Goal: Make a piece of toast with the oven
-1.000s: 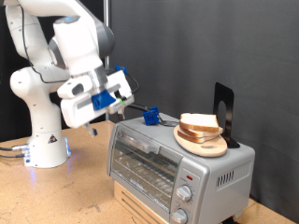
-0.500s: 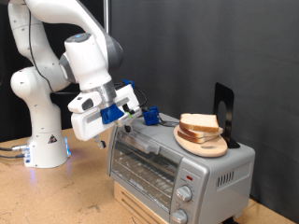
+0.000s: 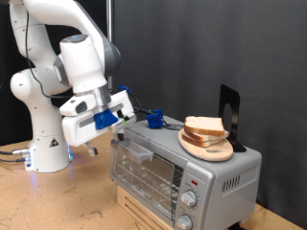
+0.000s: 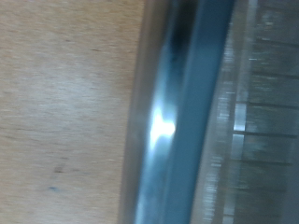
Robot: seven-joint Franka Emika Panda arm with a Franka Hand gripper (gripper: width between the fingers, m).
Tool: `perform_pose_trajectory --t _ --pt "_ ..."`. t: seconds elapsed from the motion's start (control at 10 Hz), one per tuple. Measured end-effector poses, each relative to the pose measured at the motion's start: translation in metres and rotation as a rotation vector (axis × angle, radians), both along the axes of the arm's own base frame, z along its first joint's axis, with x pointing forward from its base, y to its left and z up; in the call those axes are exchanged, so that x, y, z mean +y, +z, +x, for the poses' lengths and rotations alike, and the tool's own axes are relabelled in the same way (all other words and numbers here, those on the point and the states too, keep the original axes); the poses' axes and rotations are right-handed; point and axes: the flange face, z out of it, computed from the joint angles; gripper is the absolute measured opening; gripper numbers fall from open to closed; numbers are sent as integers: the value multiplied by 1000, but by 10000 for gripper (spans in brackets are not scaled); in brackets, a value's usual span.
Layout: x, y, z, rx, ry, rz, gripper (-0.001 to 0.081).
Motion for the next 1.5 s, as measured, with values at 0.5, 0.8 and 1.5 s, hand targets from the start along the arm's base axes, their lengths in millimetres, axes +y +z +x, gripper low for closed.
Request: perform_pose_trajectory --t 0.5,0.8,1.5 --pt "-61 -33 5 9 -100 -138 682" --pt "-87 -66 10 26 -122 -189 682" --pt "-95 -130 34 63 -157 -197 682"
